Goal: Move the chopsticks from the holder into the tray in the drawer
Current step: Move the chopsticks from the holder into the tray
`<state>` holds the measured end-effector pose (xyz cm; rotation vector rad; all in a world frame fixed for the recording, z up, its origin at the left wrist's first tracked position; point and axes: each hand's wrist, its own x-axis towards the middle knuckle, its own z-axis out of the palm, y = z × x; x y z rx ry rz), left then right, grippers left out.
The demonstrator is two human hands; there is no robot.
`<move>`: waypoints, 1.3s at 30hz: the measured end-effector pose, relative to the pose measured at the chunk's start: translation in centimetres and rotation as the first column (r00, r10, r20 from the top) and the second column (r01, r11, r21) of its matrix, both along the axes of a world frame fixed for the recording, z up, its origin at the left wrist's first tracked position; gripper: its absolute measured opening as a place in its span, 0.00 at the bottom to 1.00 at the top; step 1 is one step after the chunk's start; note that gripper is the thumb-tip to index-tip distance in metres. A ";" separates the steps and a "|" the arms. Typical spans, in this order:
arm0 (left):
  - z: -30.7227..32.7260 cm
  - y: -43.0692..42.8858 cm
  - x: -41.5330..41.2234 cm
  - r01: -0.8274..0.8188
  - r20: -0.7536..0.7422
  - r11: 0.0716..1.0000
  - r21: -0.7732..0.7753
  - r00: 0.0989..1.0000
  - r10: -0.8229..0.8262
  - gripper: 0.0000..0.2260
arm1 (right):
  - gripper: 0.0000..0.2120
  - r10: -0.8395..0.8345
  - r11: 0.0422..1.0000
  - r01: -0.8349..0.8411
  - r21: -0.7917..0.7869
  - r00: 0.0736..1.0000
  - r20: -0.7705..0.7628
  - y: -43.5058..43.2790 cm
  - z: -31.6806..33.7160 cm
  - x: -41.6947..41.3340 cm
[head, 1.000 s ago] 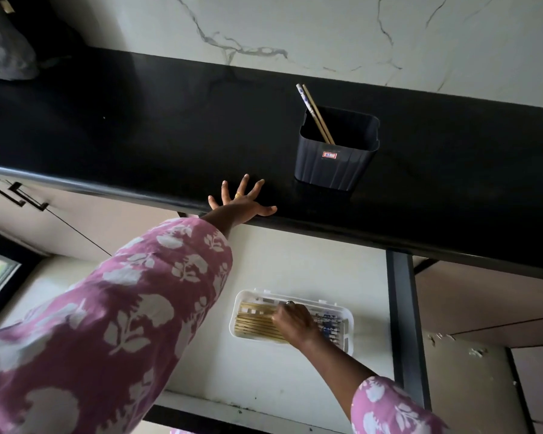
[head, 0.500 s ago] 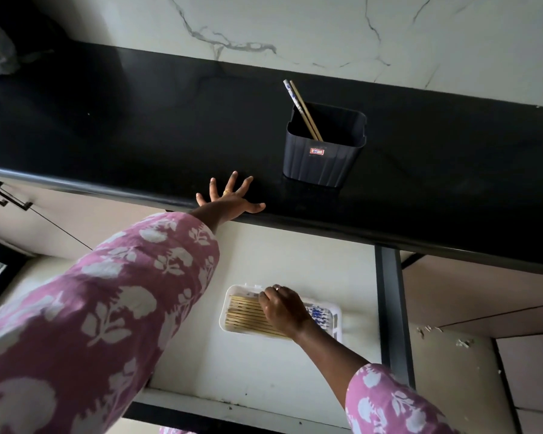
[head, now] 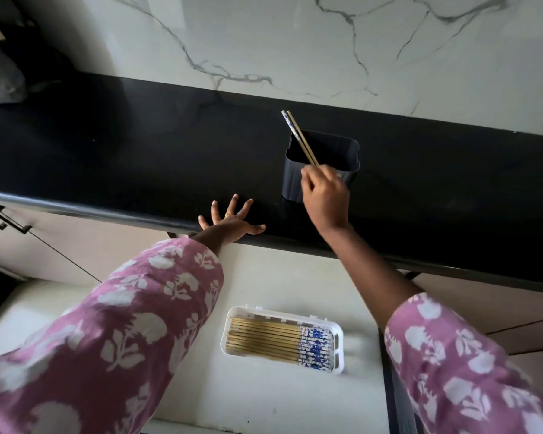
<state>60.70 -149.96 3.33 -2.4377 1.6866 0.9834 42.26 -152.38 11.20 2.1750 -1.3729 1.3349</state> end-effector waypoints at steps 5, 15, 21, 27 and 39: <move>-0.2 0.0 0.0 0.009 -0.003 1.000 -0.003 1.000 -0.009 0.38 | 0.10 -0.084 0.898 0.101 0.428 0.995 -0.061 -5.9 3.1 1.0; -0.6 -0.3 0.2 0.007 0.017 1.000 0.009 1.000 -0.007 0.38 | 0.13 -0.203 0.574 0.161 0.803 0.978 -0.051 -13.3 2.8 1.9; -0.7 -0.3 0.2 0.008 0.018 1.000 0.013 1.000 -0.008 0.38 | 0.10 -0.216 0.593 0.100 0.799 0.976 0.039 -13.6 3.2 1.9; -0.6 -0.2 0.2 0.005 0.028 1.000 0.014 1.000 -0.006 0.38 | 0.07 -0.153 0.754 0.002 0.657 0.973 0.172 -12.1 5.5 1.0; 0.0 0.2 -0.1 -0.003 0.001 1.000 -0.004 1.000 0.003 0.37 | 0.08 -0.023 0.949 -0.162 0.271 0.822 0.569 -4.0 11.9 -0.8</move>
